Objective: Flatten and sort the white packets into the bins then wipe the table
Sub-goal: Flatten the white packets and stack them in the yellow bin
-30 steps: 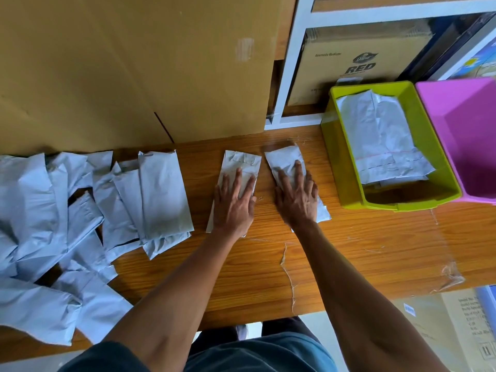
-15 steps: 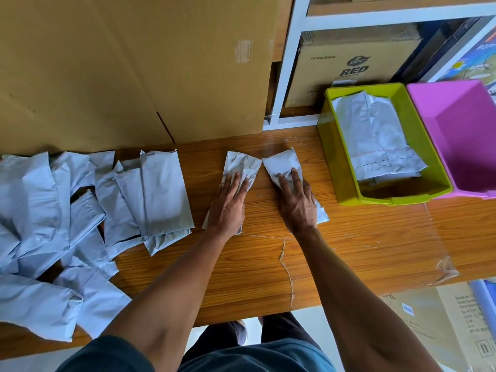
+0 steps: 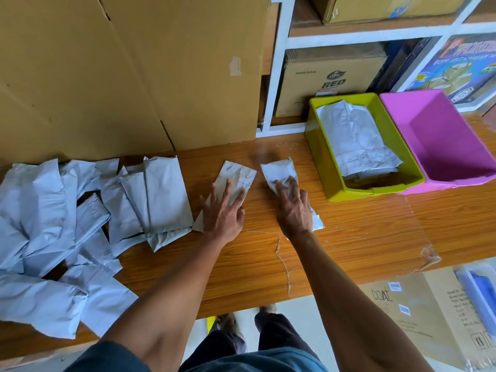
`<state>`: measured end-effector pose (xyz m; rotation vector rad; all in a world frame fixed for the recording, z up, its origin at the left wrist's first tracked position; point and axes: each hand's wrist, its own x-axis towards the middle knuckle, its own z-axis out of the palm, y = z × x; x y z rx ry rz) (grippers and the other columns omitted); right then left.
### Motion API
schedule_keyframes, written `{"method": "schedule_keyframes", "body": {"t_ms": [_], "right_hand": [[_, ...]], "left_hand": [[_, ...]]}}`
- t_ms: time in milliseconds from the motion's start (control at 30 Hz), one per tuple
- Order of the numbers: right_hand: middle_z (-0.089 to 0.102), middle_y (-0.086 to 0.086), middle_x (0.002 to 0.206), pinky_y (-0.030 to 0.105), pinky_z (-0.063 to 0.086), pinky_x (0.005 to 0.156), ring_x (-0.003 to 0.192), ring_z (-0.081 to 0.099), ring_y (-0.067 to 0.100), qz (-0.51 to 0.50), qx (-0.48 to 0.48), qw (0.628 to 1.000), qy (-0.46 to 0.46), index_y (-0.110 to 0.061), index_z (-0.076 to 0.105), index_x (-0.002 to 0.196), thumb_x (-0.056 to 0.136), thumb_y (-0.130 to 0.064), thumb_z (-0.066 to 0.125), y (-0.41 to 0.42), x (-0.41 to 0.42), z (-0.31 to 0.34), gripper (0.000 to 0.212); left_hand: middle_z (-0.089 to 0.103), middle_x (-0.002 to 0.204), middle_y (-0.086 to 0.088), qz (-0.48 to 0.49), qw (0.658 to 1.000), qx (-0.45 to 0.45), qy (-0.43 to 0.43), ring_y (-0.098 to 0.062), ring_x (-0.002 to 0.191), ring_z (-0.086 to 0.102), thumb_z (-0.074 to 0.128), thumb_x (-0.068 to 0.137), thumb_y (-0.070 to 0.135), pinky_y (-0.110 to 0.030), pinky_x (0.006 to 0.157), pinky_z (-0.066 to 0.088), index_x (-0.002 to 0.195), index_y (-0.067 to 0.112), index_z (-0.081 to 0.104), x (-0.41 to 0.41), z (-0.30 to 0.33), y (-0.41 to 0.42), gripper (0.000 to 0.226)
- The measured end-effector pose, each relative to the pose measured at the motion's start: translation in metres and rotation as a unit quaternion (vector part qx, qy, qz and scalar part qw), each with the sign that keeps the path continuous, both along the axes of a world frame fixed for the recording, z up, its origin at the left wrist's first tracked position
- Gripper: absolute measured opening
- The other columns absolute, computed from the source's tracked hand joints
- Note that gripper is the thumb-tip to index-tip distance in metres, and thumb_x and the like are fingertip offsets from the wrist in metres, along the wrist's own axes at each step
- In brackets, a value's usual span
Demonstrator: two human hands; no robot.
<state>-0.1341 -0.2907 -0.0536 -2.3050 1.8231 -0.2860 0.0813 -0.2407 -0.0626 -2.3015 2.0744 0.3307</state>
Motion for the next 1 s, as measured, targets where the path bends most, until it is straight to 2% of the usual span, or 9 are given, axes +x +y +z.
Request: {"method": "schedule_keyframes", "body": {"t_ms": [100,233,367,467,567,667,833,1000], "right_hand": [[0.015,0.013,0.17,0.056,0.049,0.101,0.13,0.04,0.04,-0.005,0.014,1.0,0.009,-0.034,0.025,0.162,0.097,-0.008,0.051,0.009,-0.003,-0.009,0.074],[0.019,0.019,0.168,0.055,0.046,0.099,0.123,0.045,0.045,-0.022,0.006,1.0,0.009,-0.033,0.032,0.16,0.103,-0.022,0.049,0.024,-0.003,-0.02,0.061],[0.019,0.022,0.167,0.052,0.044,0.095,0.121,0.044,0.043,-0.033,-0.002,0.999,0.022,-0.034,0.035,0.16,0.103,-0.041,0.05,0.036,0.002,-0.025,0.059],[0.019,0.024,0.167,0.052,0.043,0.094,0.119,0.044,0.042,-0.039,-0.003,0.999,0.014,-0.031,0.034,0.16,0.106,-0.036,0.047,0.042,0.006,-0.024,0.057],[0.023,0.025,0.166,0.054,0.044,0.092,0.114,0.047,0.043,-0.042,-0.007,0.999,0.001,-0.028,0.035,0.16,0.106,-0.025,0.048,0.044,0.01,-0.023,0.056],[0.025,0.026,0.165,0.054,0.046,0.091,0.112,0.048,0.043,-0.037,-0.024,0.999,-0.004,-0.026,0.036,0.16,0.106,-0.024,0.05,0.044,0.012,-0.014,0.056],[0.026,0.027,0.164,0.051,0.046,0.086,0.108,0.048,0.041,-0.033,-0.068,0.997,-0.005,-0.025,0.037,0.159,0.104,-0.019,0.05,0.031,0.017,0.027,0.057],[0.025,0.028,0.164,0.052,0.044,0.088,0.111,0.048,0.043,-0.046,-0.11,0.993,-0.004,-0.024,0.038,0.159,0.104,-0.021,0.051,0.008,0.012,0.083,0.057]], "left_hand": [[-0.023,0.174,0.001,0.014,0.999,0.02,0.026,-0.044,0.158,-0.016,0.022,0.106,0.067,-0.071,0.123,0.001,0.162,0.054,-0.006,0.011,-0.007,0.003,0.065],[-0.012,0.176,0.004,-0.003,0.999,-0.004,0.044,-0.037,0.161,-0.009,0.025,0.111,0.053,-0.063,0.129,0.005,0.168,0.041,0.005,0.013,-0.009,0.013,0.061],[0.002,0.177,0.001,-0.022,0.998,-0.046,0.04,-0.034,0.162,0.004,0.033,0.113,0.038,-0.054,0.129,0.01,0.168,0.029,0.017,0.008,-0.012,0.025,0.058],[0.006,0.176,-0.001,-0.031,0.997,-0.057,0.037,-0.032,0.162,0.01,0.038,0.112,0.03,-0.054,0.128,0.021,0.168,0.024,0.02,0.011,-0.014,0.028,0.059],[0.007,0.177,0.0,-0.027,0.997,-0.057,0.044,-0.03,0.162,0.01,0.037,0.113,0.028,-0.054,0.126,0.024,0.168,0.022,0.019,0.008,-0.008,0.03,0.059],[0.009,0.177,0.001,-0.018,0.996,-0.068,0.063,-0.029,0.162,0.011,0.037,0.113,0.028,-0.055,0.124,0.028,0.168,0.022,0.017,0.002,0.004,0.03,0.059],[0.002,0.175,0.008,-0.005,0.989,-0.099,0.113,-0.026,0.163,0.003,0.033,0.113,0.032,-0.057,0.125,0.031,0.167,0.03,0.006,-0.013,0.033,0.01,0.061],[0.008,0.176,0.007,-0.017,0.982,-0.148,0.114,-0.029,0.162,0.006,0.032,0.114,0.034,-0.052,0.119,0.035,0.168,0.028,0.012,-0.037,0.094,-0.017,0.059]]}}
